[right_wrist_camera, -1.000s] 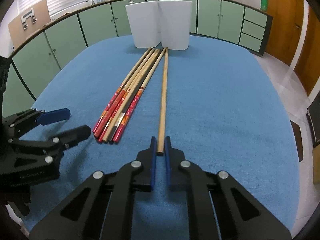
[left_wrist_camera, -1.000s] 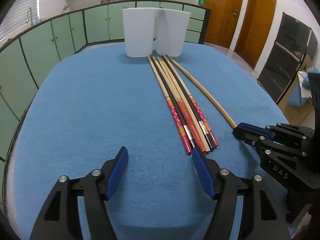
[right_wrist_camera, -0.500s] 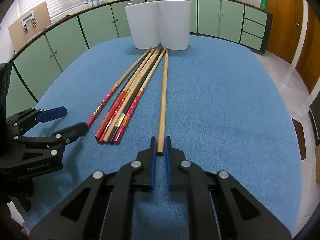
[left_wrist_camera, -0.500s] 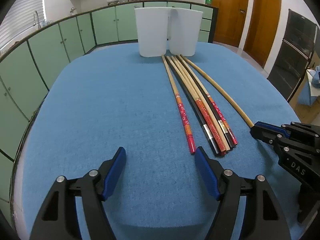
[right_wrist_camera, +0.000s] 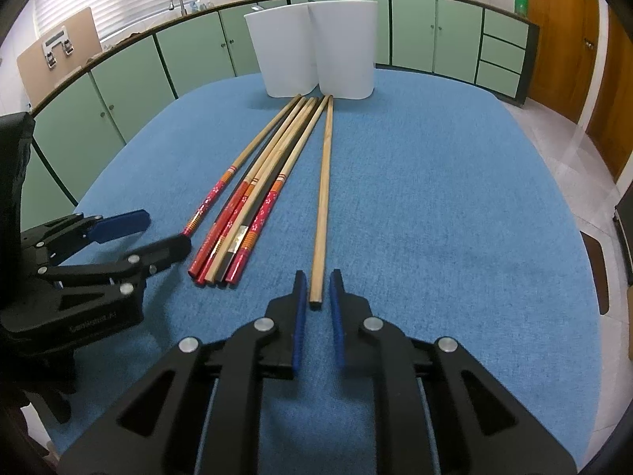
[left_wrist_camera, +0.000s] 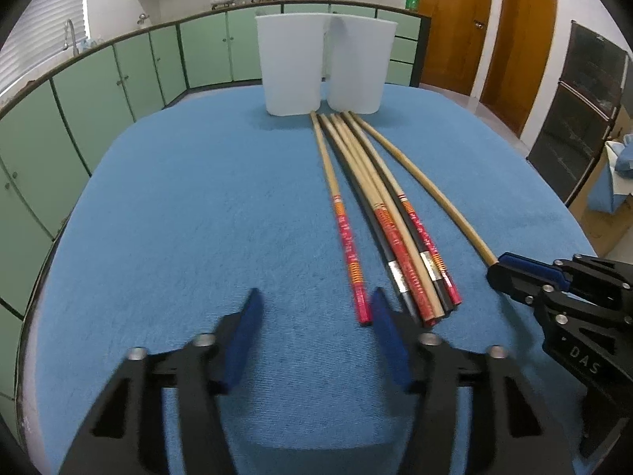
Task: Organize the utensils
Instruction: 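Grasp a red-patterned chopstick with the left tool, then lower both held chopsticks into the caddy and open both tools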
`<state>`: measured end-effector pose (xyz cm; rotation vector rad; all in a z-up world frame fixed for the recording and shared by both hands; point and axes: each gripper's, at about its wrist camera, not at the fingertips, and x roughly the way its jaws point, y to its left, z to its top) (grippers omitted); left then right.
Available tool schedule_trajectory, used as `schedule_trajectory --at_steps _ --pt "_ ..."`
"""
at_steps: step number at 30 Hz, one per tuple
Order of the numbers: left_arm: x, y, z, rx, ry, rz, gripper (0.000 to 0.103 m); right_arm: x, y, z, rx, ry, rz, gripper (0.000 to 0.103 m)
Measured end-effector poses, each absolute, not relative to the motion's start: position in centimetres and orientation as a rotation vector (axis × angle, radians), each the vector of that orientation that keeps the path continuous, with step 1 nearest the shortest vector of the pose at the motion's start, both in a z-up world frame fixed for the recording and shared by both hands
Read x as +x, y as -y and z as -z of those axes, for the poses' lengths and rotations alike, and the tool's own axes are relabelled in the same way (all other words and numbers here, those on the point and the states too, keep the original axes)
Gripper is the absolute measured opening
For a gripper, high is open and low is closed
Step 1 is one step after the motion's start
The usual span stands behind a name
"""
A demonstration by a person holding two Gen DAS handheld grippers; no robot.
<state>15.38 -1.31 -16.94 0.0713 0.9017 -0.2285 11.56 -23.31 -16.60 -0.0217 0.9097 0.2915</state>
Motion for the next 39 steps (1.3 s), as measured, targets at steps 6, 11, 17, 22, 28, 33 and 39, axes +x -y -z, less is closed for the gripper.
schedule_trajectory --at_steps 6,11,17,22,28,33,39 --pt "15.2 1.7 16.9 0.068 -0.897 0.255 0.006 11.4 23.3 16.5 -0.004 -0.903 -0.297 0.007" --pt "15.0 1.2 16.5 0.037 -0.887 0.264 0.006 11.0 23.5 16.0 0.000 -0.884 -0.296 0.006" --pt "13.6 0.4 14.0 0.028 -0.820 0.258 0.006 10.1 24.1 14.1 0.003 -0.834 -0.301 0.006" --pt "12.8 -0.3 10.6 0.027 -0.738 0.252 0.006 9.7 24.9 11.1 0.011 -0.763 -0.298 0.006" --pt "12.7 -0.9 6.2 0.013 -0.624 0.263 0.006 9.9 25.7 7.1 0.026 -0.677 -0.306 0.006" --pt "13.6 -1.0 3.3 0.009 -0.552 0.285 0.006 11.0 26.0 3.6 0.027 -0.601 -0.326 0.006" --pt "16.1 -0.9 0.4 0.006 -0.494 0.314 0.005 13.6 26.3 -0.4 0.027 -0.550 -0.363 0.006"
